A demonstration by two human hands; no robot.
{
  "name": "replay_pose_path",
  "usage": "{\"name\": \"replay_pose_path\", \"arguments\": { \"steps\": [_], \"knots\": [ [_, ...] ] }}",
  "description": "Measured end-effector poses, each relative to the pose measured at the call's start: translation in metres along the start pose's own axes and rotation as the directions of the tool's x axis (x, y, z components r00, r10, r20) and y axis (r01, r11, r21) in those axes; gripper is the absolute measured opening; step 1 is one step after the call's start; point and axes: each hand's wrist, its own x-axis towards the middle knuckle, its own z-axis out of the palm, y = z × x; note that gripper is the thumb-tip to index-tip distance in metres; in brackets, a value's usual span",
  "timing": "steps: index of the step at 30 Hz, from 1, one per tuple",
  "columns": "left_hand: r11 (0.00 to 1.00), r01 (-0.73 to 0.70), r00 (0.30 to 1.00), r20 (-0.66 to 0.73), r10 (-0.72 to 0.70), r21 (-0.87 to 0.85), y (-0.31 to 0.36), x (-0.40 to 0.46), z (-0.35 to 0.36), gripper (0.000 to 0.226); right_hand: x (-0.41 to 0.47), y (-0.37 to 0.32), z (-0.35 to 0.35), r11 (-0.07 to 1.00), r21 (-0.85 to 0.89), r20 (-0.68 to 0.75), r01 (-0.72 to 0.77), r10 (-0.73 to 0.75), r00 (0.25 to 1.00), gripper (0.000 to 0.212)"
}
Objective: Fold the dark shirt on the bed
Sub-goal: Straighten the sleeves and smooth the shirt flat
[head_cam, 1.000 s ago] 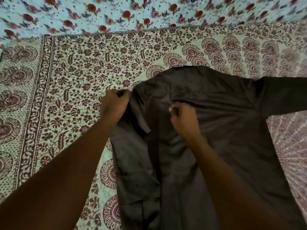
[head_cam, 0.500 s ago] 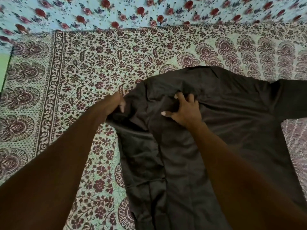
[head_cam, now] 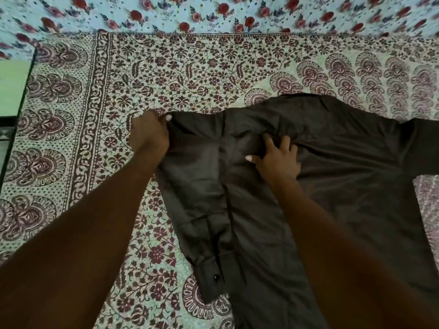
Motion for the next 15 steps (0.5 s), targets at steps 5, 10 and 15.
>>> {"name": "replay_pose_path", "arguments": {
  "steps": [5, 10, 15],
  "knots": [
    [0.998, -0.053, 0.997, 0.051, 0.054, -0.03, -0.018, 0.0, -0.013, 0.066, -0.018, 0.006, 0.022, 0.998, -0.068, -0.069, 0.01, -0.015, 0.998, 0.066],
    [0.82, 0.474, 0.862, 0.357, -0.359, -0.32, -0.04, -0.032, -0.013, 0.084, -0.029, -0.003, 0.021, 0.998, -0.053, -0.006, -0.032, 0.032, 0.999, 0.074],
    [0.735, 0.532, 0.818, 0.482, -0.316, -0.421, -0.067, -0.058, -0.009, 0.022, -0.045, -0.016, 0.024, 0.999, -0.032, 0.086, -0.041, 0.044, 0.995, 0.097]
  ]
}}
